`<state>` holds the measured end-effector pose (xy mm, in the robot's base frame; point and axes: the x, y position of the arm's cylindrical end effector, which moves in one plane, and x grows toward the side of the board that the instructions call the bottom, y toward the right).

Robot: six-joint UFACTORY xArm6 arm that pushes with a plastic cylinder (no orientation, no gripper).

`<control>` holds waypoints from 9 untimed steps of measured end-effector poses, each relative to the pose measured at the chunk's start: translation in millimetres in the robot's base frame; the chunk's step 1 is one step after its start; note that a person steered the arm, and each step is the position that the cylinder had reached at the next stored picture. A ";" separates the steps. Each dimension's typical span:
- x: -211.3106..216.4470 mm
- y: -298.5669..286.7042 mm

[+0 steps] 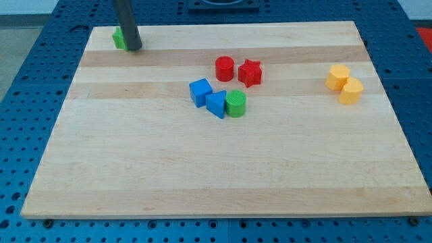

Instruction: Move the red star and the red circle left and up a bit

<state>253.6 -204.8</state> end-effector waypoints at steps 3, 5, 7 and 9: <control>-7.8 88.1; 36.4 261.1; 111.8 337.7; 105.0 244.1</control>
<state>358.6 39.3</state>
